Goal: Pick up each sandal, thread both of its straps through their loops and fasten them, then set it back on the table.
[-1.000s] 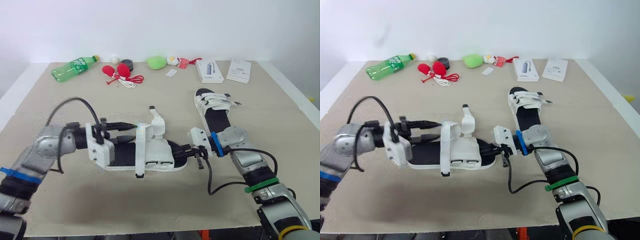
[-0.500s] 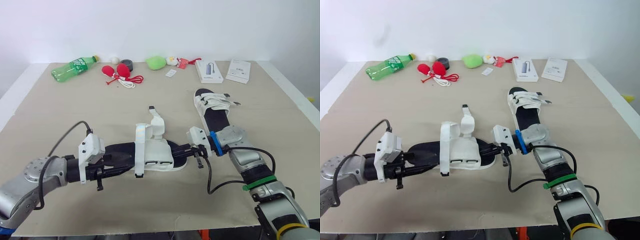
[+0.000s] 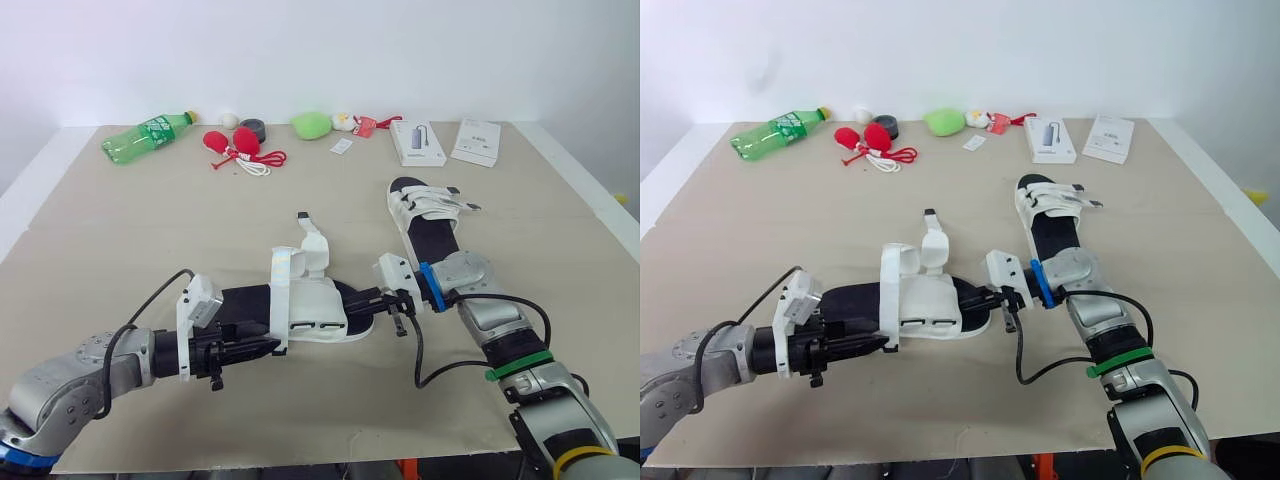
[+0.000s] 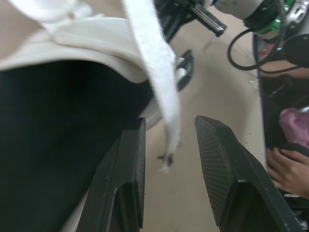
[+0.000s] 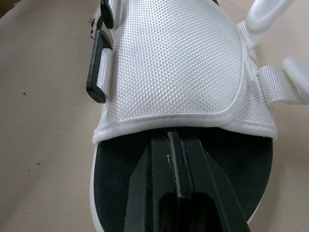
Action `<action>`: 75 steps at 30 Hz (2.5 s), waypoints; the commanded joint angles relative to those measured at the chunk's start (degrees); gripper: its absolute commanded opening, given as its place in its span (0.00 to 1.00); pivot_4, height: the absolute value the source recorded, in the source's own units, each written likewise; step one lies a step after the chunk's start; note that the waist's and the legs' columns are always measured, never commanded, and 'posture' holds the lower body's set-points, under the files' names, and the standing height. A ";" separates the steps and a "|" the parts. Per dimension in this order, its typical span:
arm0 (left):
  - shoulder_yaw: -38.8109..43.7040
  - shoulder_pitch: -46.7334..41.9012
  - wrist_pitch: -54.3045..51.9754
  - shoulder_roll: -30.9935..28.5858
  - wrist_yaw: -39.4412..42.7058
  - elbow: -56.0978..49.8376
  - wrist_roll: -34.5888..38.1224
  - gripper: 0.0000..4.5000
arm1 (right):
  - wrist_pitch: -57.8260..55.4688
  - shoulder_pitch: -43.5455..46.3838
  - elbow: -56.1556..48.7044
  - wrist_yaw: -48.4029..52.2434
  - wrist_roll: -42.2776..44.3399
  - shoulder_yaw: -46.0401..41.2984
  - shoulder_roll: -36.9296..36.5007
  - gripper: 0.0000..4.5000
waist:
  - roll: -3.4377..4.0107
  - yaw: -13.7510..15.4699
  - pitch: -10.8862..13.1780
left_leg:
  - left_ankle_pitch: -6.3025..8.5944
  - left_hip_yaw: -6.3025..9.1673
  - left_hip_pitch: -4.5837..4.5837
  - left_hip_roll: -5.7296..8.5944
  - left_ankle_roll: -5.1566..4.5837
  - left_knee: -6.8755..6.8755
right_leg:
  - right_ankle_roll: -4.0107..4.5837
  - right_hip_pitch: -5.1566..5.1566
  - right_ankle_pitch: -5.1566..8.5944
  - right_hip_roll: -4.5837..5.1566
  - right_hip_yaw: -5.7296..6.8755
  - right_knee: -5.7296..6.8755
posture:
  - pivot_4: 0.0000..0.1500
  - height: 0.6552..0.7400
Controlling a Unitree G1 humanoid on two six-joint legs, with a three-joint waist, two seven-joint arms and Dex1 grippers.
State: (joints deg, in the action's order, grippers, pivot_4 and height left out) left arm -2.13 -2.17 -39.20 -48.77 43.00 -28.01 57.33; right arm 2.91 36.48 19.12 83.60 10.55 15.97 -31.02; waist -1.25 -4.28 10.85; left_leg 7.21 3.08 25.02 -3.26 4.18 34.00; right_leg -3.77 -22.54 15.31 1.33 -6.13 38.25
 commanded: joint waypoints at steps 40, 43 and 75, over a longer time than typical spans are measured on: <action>0.69 -12.87 -7.88 7.06 12.07 9.19 -8.86 0.18 | -4.09 0.03 -4.83 -1.07 0.39 -0.41 -0.08 0.00 | -0.03 0.08 0.00 | 0.00 0.00 0.18 0.03 0.02 -0.04 | -0.10 -0.24 -0.03 -0.01 -0.02 0.00 | 1.00 1.00; 2.38 -11.49 -8.97 3.99 14.83 8.04 -8.09 0.18 | -4.23 -0.58 -5.31 -0.95 0.44 -0.48 -0.43 0.00 | -0.03 0.01 0.01 | 0.01 0.02 0.21 0.02 0.02 -0.05 | -0.14 -0.27 -0.05 -0.02 -0.01 0.01 | 1.00 1.00; 7.24 -13.33 -17.33 5.75 15.52 9.81 2.32 0.01 | -4.38 -1.36 -5.38 -0.76 0.26 -0.30 -1.12 0.00 | -0.04 0.02 0.01 | 0.01 0.01 0.20 0.02 0.03 -0.08 | -0.06 -0.26 0.01 -0.01 -0.01 0.00 | 1.00 1.00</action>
State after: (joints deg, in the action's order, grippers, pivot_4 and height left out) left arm -2.07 -11.79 -47.71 -43.20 58.36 -19.57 46.31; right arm -1.88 35.64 15.43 82.37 10.81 15.85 -31.28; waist -1.30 -4.26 10.86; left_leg 7.21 3.09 25.23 -3.24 4.21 33.92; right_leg -3.83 -22.81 15.32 1.32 -6.14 38.25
